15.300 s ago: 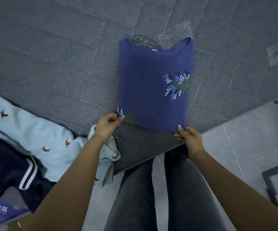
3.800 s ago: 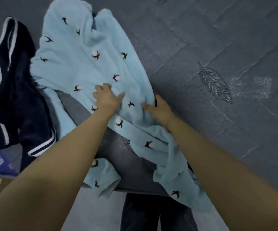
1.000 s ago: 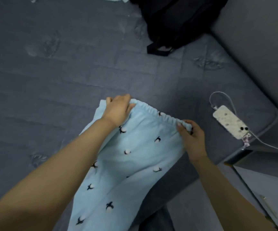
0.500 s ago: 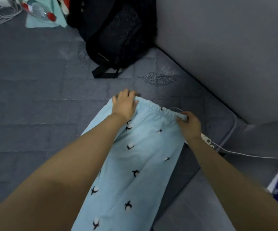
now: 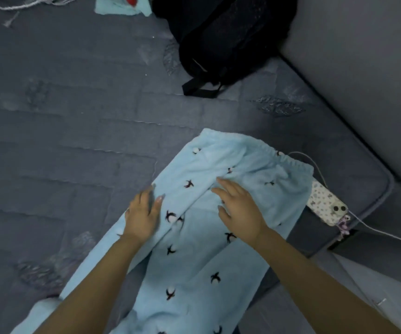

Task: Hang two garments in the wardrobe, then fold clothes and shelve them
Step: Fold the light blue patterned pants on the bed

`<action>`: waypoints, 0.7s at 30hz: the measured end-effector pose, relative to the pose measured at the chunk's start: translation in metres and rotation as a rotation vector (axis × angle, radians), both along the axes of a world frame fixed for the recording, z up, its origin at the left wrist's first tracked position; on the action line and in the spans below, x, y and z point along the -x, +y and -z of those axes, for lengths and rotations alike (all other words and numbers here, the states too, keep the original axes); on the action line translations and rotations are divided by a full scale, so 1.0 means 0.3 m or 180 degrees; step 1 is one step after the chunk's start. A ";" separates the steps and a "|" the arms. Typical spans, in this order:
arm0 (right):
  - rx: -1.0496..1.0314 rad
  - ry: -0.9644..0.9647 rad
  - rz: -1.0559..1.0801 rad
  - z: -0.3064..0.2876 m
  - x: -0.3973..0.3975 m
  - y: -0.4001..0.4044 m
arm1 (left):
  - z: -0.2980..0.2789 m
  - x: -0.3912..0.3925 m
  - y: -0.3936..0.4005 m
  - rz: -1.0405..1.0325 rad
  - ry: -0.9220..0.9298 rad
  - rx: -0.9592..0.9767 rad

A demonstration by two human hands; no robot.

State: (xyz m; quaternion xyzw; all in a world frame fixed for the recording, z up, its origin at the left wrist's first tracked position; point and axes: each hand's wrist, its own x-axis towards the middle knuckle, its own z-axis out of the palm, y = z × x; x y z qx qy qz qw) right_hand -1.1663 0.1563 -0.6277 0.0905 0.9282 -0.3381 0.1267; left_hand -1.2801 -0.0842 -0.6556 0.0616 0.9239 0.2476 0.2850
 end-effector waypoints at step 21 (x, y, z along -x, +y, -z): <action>-0.1886 -0.0162 -0.1739 0.075 0.801 0.022 | 0.000 0.207 -0.385 -0.0953 0.0474 -0.0623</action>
